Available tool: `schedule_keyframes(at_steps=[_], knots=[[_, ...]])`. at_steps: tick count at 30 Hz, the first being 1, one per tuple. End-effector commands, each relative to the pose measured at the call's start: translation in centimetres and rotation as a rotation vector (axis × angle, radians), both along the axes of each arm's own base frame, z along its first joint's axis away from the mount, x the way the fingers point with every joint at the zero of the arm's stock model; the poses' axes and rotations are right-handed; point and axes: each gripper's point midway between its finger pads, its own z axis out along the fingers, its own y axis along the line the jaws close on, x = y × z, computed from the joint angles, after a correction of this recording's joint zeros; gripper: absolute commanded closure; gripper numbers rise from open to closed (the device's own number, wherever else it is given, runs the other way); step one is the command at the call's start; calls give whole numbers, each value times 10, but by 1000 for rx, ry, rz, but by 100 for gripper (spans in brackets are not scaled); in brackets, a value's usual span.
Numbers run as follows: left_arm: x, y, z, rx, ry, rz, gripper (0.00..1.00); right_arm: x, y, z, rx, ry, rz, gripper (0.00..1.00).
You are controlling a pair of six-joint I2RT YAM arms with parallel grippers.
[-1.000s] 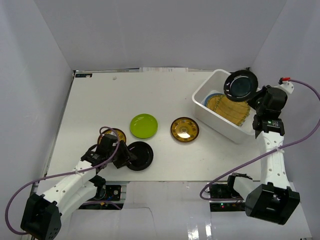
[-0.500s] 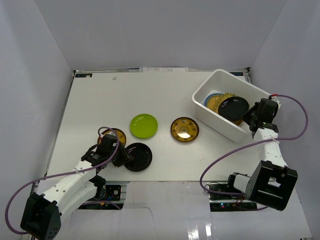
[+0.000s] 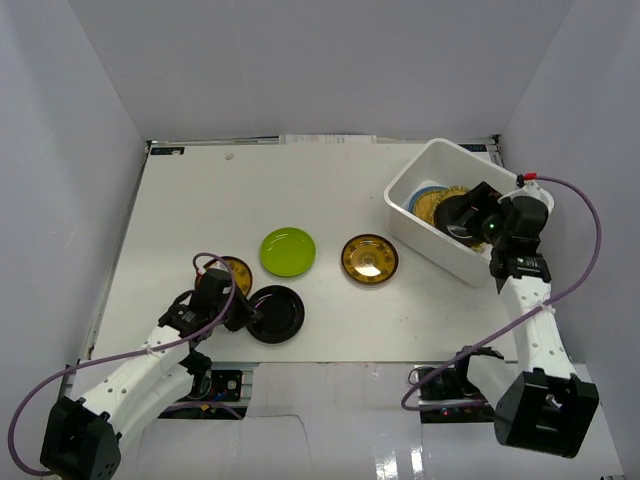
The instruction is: Place the plates into the plastic bin on the countertop
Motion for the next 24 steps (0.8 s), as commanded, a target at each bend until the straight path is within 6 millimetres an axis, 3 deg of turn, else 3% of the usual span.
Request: schedule_keyframes(at_steps=[1,3,4,5,7,8,10,15,19,24], knots=[[11,-4,23,-19,-77,-8,100,-20,90,31,33,-132,336,11],[10,0,26,2,-68,1,100,-46,138,28,31,-128,507,8],[15,1,37,10,-84,15,99,-55,151,26,29,-125,555,8],[15,13,34,73,-66,55,78,-64,161,27,20,-137,597,7],[16,22,41,104,-54,118,51,-82,179,13,13,-100,653,7],[12,28,37,122,-31,136,37,-86,183,16,24,-114,661,8],[10,34,34,127,-10,200,29,-97,197,14,46,-131,709,8],[2,53,23,222,64,296,25,-109,210,9,14,-130,759,8],[-9,53,8,283,158,282,28,-112,208,12,8,-156,760,9],[-7,44,-6,262,151,234,32,-115,206,8,-11,-164,770,10]])
